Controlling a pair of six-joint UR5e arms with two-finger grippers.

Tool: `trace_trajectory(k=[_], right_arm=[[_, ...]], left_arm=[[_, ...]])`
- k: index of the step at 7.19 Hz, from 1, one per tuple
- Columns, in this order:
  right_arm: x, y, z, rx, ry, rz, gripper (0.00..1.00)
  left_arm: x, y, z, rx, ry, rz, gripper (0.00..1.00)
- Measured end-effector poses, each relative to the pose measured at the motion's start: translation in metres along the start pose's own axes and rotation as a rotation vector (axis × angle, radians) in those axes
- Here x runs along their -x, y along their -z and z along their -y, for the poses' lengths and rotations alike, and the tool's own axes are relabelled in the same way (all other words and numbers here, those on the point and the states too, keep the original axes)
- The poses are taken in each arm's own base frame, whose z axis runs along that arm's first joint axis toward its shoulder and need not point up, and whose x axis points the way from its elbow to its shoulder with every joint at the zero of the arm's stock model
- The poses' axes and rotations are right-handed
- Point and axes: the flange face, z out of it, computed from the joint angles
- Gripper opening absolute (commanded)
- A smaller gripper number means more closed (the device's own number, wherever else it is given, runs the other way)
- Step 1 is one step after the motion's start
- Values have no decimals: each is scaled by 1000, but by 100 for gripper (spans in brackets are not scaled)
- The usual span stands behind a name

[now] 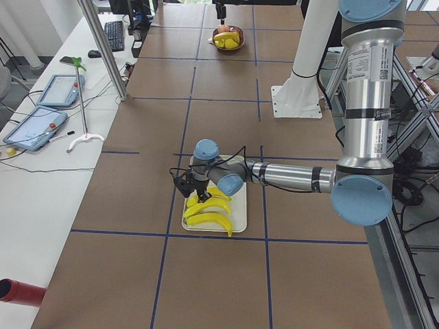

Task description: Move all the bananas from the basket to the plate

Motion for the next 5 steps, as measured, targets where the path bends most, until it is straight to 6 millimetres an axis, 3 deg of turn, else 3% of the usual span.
trace_trajectory(k=[1, 3, 5], right_arm=[[-1, 0, 0, 0, 4, -1, 99], [-16, 0, -11, 6, 29, -18, 99], [-48, -5, -53, 1, 70, -66, 99]], left_arm=[[-5, 10, -1, 10, -4, -18, 100], [-20, 59, 2, 64, -7, -106, 100], [-50, 110, -22, 94, -77, -210, 100]])
